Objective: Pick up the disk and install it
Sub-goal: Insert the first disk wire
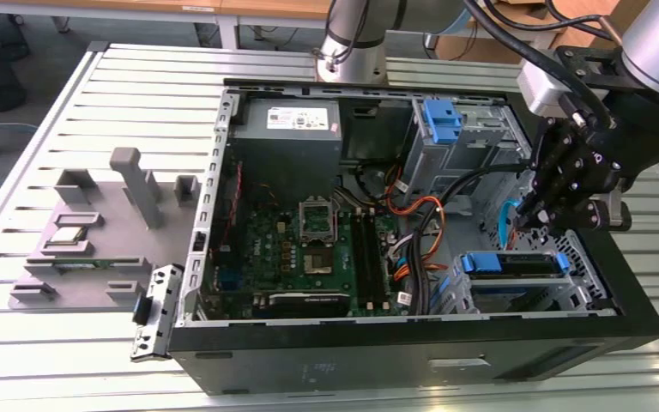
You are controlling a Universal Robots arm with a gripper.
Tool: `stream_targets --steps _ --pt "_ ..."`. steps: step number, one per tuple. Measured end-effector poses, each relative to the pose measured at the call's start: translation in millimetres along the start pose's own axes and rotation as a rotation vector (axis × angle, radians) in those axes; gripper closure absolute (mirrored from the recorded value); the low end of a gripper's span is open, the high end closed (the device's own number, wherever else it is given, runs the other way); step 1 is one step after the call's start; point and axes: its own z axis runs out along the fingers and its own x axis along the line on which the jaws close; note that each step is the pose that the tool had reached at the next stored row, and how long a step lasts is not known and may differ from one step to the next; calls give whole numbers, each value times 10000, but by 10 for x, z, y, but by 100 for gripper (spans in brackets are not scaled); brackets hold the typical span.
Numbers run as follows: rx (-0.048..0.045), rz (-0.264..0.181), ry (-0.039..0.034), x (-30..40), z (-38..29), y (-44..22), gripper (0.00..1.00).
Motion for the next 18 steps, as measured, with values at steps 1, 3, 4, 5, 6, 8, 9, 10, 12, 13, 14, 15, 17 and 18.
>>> stream_targets --steps 1,3,4,5,6,8,9,10,12,13,14,15,17,18 --pt "0 0 0 0 0 0 76" --pt "0 1 0 0 0 0 76" --pt "0 1 0 0 0 0 76" --pt "0 1 0 0 0 0 76" --pt "0 1 0 0 0 0 76" --pt "0 0 0 0 0 0 76" --pt "1 1 0 0 0 0 76" --pt "1 1 0 0 0 0 76" --pt "1 0 0 0 0 0 78" --pt "1 0 1 0 0 0 84" --pt "1 1 1 0 0 0 84" --pt "1 1 1 0 0 0 84" --pt "1 1 1 0 0 0 84" --pt "2 1 1 0 0 0 84"
